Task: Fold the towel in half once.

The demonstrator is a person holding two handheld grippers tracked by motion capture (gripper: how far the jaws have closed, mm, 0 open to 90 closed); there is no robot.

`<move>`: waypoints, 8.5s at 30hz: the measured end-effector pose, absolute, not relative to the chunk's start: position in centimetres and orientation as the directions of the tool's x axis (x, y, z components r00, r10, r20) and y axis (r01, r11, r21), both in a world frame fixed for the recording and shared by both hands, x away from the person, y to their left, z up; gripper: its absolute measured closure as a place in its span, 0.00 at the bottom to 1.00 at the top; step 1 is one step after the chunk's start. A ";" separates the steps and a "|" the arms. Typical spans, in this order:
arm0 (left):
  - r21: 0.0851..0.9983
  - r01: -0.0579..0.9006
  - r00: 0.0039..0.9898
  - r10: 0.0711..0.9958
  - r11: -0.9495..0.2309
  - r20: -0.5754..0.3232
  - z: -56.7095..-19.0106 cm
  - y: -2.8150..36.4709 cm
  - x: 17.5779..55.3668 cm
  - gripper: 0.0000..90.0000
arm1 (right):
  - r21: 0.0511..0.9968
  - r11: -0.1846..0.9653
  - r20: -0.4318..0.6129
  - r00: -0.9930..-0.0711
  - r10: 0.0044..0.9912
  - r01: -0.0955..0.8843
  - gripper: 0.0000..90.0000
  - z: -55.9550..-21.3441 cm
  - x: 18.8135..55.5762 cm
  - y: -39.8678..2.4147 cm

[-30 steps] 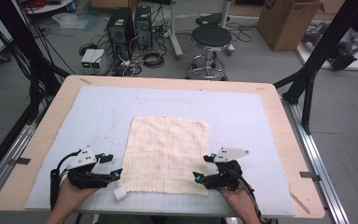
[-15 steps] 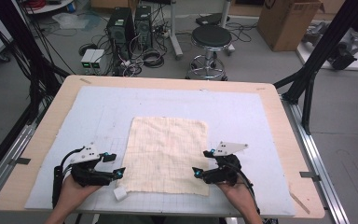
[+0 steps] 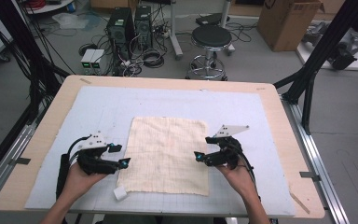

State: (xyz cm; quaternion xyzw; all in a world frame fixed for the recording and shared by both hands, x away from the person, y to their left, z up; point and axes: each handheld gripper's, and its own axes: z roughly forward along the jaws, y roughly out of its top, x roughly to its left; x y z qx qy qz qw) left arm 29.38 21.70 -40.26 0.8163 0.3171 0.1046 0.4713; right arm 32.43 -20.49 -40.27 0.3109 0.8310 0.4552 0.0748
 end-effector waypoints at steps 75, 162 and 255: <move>0.768 0.623 0.483 0.845 -0.148 -0.230 -42.7 19.6 43.3 0.96 | 0.686 0.313 0.224 -0.600 0.768 0.656 0.95 -41.8 44.4 -20.8; 0.843 0.381 0.785 0.615 -0.380 -0.078 -43.0 22.4 24.5 0.96 | 0.781 0.430 0.187 -0.826 0.531 0.453 0.95 -41.9 26.3 -22.2; 0.824 0.375 0.861 0.488 -0.424 -0.142 -43.2 22.6 23.2 0.85 | 0.728 0.549 0.217 -0.898 0.384 0.410 0.78 -43.1 23.2 -21.6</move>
